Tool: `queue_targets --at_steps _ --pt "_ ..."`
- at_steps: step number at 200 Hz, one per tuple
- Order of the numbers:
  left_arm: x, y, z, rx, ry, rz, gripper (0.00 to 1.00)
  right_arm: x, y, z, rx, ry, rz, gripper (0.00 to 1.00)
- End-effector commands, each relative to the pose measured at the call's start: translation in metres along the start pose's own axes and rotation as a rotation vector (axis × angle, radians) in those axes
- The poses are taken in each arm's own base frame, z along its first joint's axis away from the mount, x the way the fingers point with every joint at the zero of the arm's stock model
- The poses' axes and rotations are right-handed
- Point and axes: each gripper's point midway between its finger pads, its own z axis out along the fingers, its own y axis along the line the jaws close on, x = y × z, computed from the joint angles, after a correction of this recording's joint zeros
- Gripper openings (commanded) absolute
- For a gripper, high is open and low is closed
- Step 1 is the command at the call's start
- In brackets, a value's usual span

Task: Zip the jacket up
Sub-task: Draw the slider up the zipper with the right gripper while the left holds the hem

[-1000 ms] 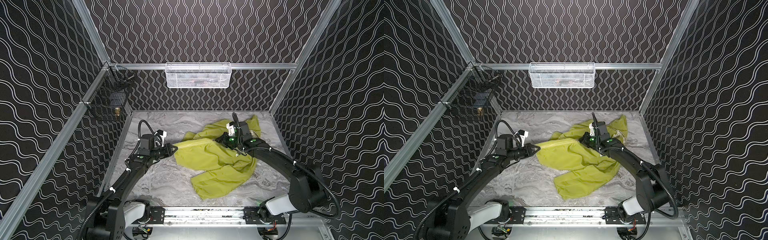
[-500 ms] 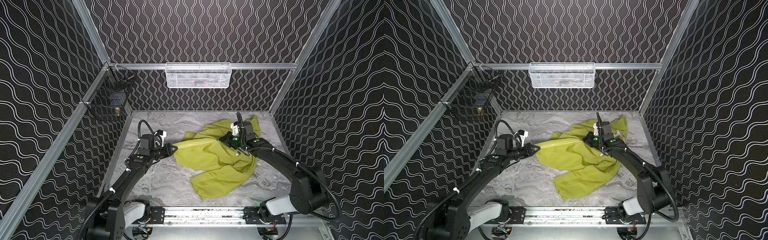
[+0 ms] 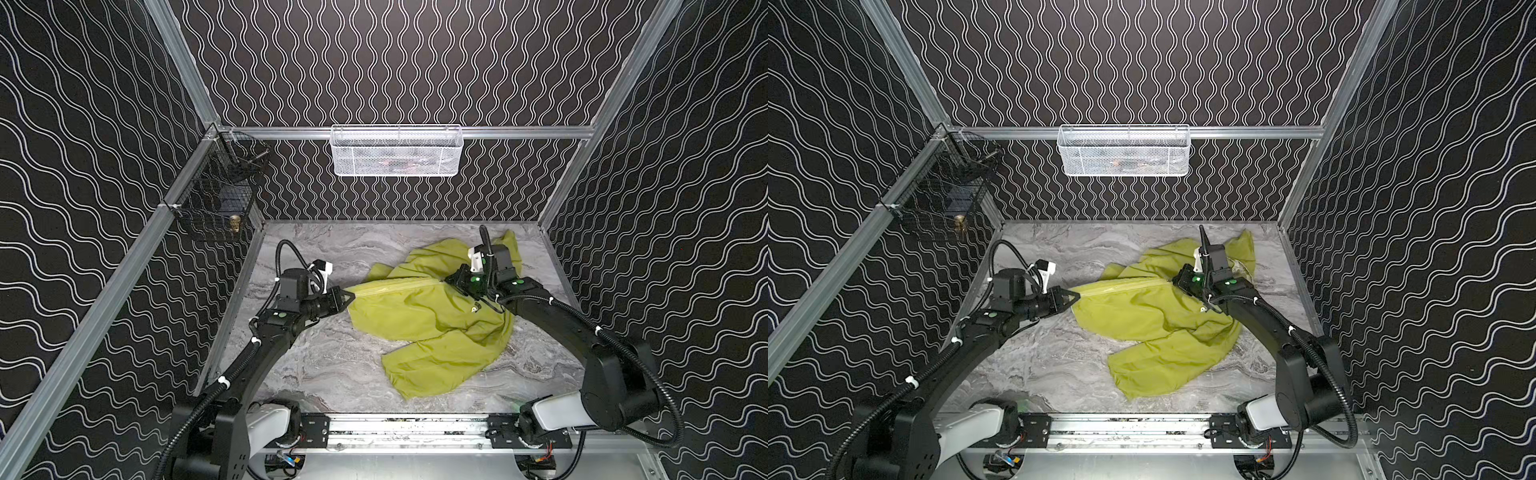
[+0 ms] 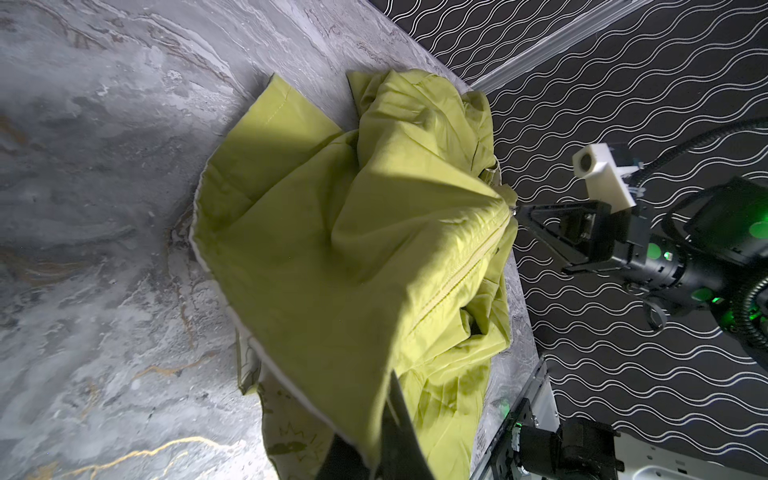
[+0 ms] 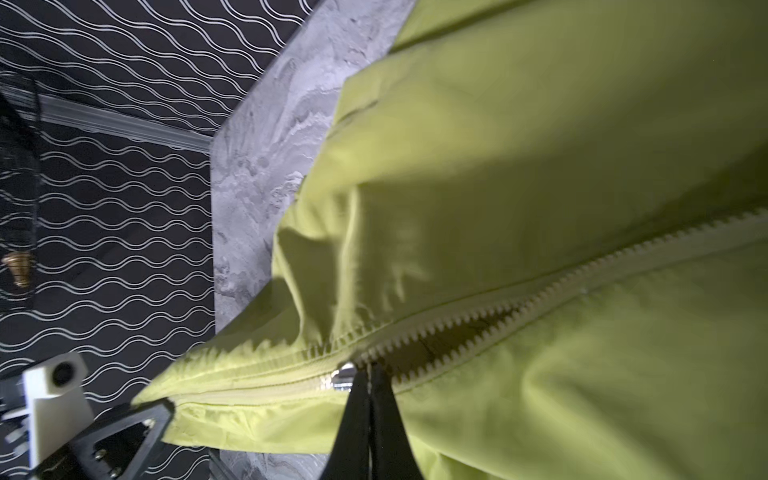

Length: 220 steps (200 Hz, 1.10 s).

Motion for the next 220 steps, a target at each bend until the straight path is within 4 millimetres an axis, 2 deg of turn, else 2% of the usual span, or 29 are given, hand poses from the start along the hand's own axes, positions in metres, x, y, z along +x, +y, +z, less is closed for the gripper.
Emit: queue_targets --at_steps 1,220 --pt "-0.001 0.003 -0.001 -0.015 -0.01 0.02 0.0 -0.006 -0.008 -0.004 0.031 -0.028 -0.004 0.0" --pt "-0.004 0.003 -0.002 -0.025 -0.019 0.022 0.0 -0.04 -0.049 -0.03 0.101 -0.105 0.05 0.0"
